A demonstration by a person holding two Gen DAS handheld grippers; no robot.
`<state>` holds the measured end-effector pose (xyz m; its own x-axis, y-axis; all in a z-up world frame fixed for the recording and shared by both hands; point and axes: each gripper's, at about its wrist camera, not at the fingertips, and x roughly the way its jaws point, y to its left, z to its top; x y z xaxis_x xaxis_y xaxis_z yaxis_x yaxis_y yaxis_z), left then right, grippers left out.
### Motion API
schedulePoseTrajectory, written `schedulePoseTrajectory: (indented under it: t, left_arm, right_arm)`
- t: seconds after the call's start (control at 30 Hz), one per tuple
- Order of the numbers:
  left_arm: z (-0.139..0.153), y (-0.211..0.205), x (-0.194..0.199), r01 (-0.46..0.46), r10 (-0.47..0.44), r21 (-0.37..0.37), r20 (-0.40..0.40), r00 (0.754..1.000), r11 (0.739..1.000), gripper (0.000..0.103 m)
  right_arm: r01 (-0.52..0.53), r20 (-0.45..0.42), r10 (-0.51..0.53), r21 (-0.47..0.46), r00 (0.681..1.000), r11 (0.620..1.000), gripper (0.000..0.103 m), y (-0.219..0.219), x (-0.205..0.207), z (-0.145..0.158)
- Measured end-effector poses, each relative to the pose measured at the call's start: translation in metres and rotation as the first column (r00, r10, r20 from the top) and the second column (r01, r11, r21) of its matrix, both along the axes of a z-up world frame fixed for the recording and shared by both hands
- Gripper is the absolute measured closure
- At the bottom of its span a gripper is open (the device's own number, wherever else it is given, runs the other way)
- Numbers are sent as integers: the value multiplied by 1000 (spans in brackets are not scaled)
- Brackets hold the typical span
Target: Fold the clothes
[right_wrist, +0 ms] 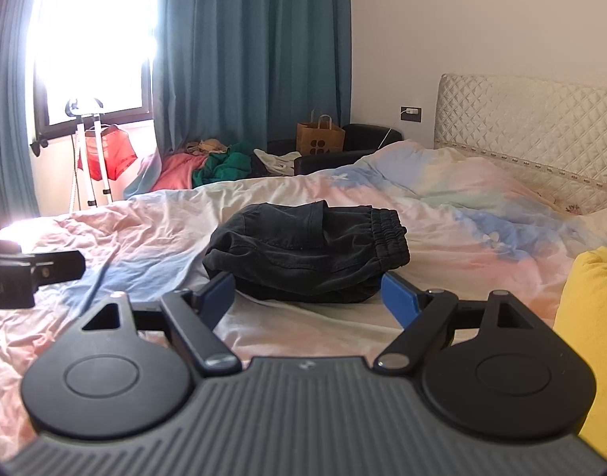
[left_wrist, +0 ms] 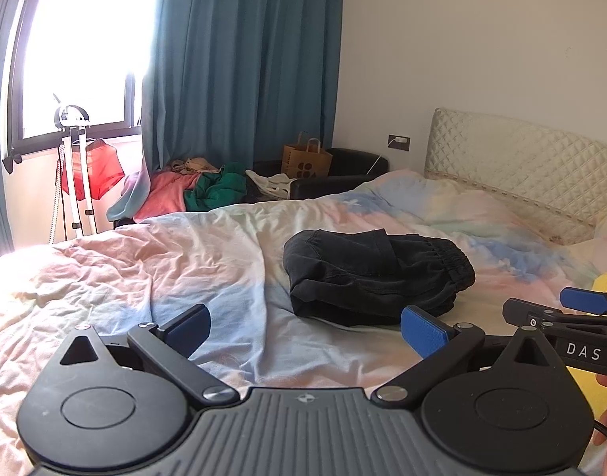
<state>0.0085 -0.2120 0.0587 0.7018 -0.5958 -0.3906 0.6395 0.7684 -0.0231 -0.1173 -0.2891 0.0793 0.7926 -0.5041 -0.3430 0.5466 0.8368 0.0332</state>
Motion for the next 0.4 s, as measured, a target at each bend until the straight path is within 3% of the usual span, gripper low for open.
schedulePoseTrajectory:
  t: [0.4]
  left_arm:
    - [0, 3, -2, 2, -2, 3, 4, 1000, 1000, 0]
  right_arm:
    - [12, 7, -12, 23, 1000, 1000, 20, -5, -4, -1]
